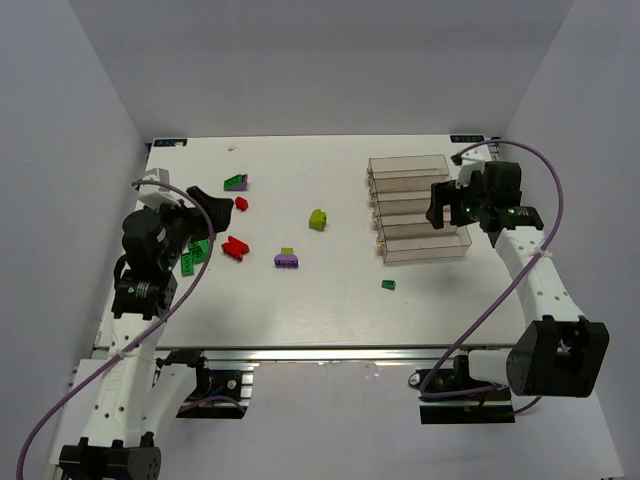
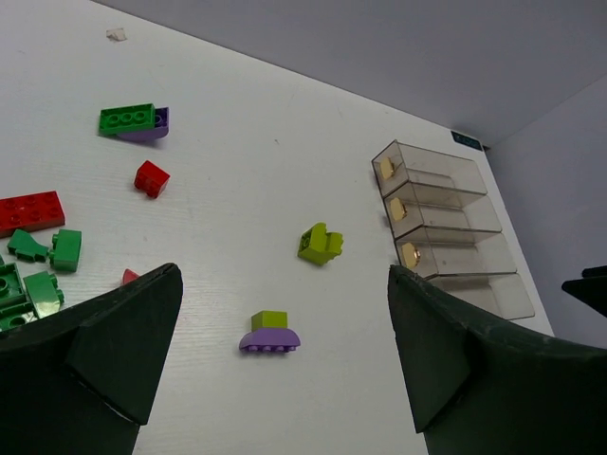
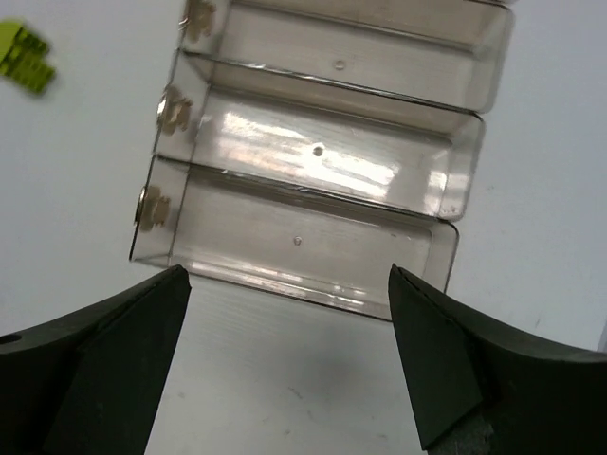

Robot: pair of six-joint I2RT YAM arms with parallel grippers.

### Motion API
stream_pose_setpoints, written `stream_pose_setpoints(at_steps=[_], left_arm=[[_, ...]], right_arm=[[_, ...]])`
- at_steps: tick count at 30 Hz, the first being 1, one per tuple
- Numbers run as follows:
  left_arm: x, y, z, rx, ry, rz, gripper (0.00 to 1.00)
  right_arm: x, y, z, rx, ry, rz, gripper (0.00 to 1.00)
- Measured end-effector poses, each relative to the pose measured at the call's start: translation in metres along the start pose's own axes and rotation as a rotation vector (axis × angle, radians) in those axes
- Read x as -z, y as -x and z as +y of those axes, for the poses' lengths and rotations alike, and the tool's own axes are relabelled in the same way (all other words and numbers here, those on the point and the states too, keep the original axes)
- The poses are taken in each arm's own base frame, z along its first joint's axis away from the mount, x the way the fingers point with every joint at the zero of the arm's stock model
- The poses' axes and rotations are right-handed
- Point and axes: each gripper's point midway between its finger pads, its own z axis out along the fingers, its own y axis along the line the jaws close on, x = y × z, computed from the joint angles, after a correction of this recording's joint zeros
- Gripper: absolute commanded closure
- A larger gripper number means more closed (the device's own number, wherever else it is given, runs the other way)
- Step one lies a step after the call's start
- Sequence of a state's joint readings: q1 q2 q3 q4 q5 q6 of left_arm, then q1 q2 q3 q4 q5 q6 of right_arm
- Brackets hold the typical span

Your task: Sort the legos into containers by color

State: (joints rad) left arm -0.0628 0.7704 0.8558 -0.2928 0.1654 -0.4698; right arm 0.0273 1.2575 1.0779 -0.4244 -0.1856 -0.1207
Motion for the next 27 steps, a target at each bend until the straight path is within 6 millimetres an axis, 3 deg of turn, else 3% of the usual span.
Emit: stream_pose_setpoints(at_steps=[3, 8, 9, 10, 11, 13, 14, 15, 17, 18, 19, 21, 23, 27], left_arm=[[0.009, 0.003, -0.004, 0.016, -0.014, -0.025, 0.02], [0.017, -0.001, -0.006, 0.062, -0.025, -0.039, 0.11], [0.017, -0.005, -0.005, 0.073, -0.024, -0.034, 0.28], [0.016, -0.008, -0.003, 0.084, -0.020, -0.027, 0.38], [0.015, -0.011, -0.002, 0.095, -0.018, -0.019, 0.49], [0.012, -0.017, 0.000, 0.117, -0.007, 0.004, 0.70], [0.010, -0.019, 0.001, 0.122, -0.003, 0.011, 0.72], [0.008, -0.021, 0.002, 0.132, 0.001, 0.022, 0.72], [0.005, -0.027, 0.003, 0.149, 0.004, 0.047, 0.63], [0.004, -0.031, 0.004, 0.157, 0.003, 0.058, 0.55], [0.003, -0.034, 0.004, 0.166, 0.004, 0.067, 0.39], [0.003, -0.039, 0.005, 0.179, 0.007, 0.088, 0.29], [0.003, -0.041, 0.005, 0.189, 0.007, 0.095, 0.23], [0.004, -0.042, 0.005, 0.194, 0.010, 0.101, 0.22]], right_arm=[[-0.001, -0.010, 0.019, 0.175, 0.162, 0.039, 0.10], [0.010, -0.051, 0.078, 0.474, 0.543, 0.119, 0.11], [0.015, -0.059, 0.091, 0.517, 0.624, 0.118, 0.11], [0.018, -0.065, 0.101, 0.537, 0.681, 0.112, 0.15], [0.022, -0.070, 0.109, 0.552, 0.732, 0.098, 0.27], [0.025, -0.077, 0.120, 0.558, 0.786, 0.091, 0.38], [0.026, -0.080, 0.124, 0.560, 0.800, 0.094, 0.39], [0.026, -0.082, 0.128, 0.564, 0.810, 0.099, 0.40], [0.025, -0.085, 0.136, 0.591, 0.822, 0.103, 0.37], [0.024, -0.087, 0.139, 0.605, 0.823, 0.112, 0.32], [0.023, -0.089, 0.141, 0.621, 0.821, 0.119, 0.29], [0.019, -0.095, 0.145, 0.654, 0.820, 0.140, 0.27], [0.014, -0.108, 0.148, 0.683, 0.813, 0.176, 0.28], [0.005, -0.141, 0.148, 0.718, 0.786, 0.301, 0.31]])
